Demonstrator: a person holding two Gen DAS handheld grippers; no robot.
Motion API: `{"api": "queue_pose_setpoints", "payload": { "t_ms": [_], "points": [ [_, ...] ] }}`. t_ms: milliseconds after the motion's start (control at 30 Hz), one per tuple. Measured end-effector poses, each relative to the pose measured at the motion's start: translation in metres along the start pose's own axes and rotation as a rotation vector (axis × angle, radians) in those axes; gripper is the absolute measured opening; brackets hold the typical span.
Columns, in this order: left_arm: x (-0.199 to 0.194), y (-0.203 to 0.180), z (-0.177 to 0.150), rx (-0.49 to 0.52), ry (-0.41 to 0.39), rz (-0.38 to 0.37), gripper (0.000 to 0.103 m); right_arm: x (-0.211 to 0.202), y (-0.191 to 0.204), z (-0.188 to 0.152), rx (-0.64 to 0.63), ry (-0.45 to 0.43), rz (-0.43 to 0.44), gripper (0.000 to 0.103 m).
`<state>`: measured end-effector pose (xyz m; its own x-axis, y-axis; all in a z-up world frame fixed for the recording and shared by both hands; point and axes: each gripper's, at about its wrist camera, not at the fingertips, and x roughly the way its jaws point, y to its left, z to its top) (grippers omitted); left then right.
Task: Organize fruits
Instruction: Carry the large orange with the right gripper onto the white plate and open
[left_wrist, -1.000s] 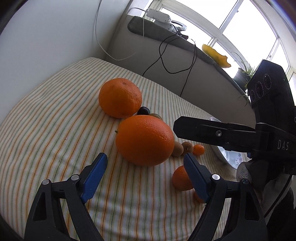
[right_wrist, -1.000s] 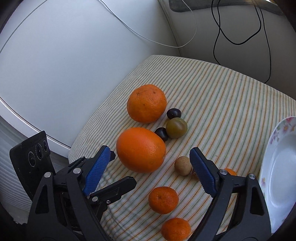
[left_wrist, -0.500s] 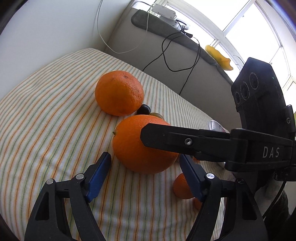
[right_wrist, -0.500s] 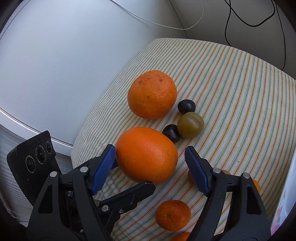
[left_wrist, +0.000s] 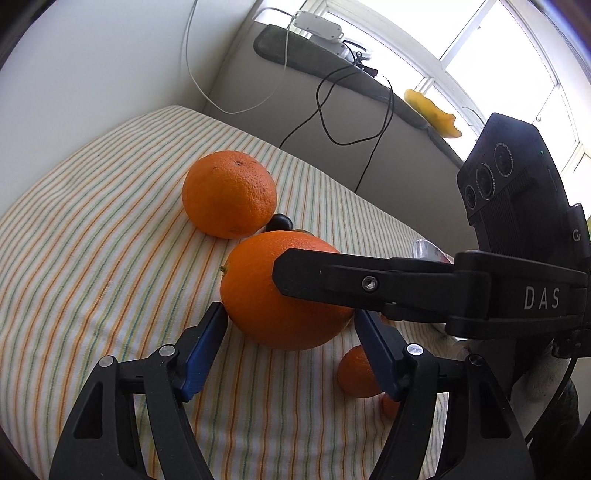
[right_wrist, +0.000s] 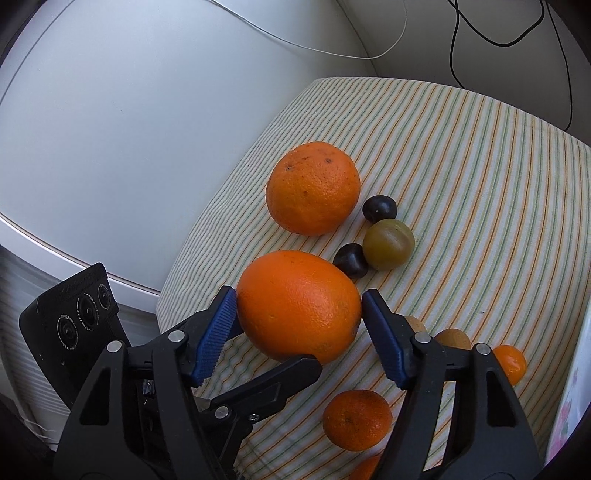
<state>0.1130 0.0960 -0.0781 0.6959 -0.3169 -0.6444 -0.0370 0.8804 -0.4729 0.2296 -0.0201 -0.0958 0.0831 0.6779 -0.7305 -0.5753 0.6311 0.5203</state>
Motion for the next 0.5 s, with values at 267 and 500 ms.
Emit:
{"api": "queue_pose_setpoints", "payload": {
  "t_ms": [267,500],
  "points": [
    [-0.008,-0.017,0.001,0.037,-0.019,0.0,0.071,-0.028,-0.003,-0.008,0.002,-0.044,0.008,0.073],
    [-0.004,-0.048,0.006,0.09,-0.026,-0.02,0.071,-0.069,-0.012,-0.019,0.014,-0.106,-0.001,0.073]
  ]
}}
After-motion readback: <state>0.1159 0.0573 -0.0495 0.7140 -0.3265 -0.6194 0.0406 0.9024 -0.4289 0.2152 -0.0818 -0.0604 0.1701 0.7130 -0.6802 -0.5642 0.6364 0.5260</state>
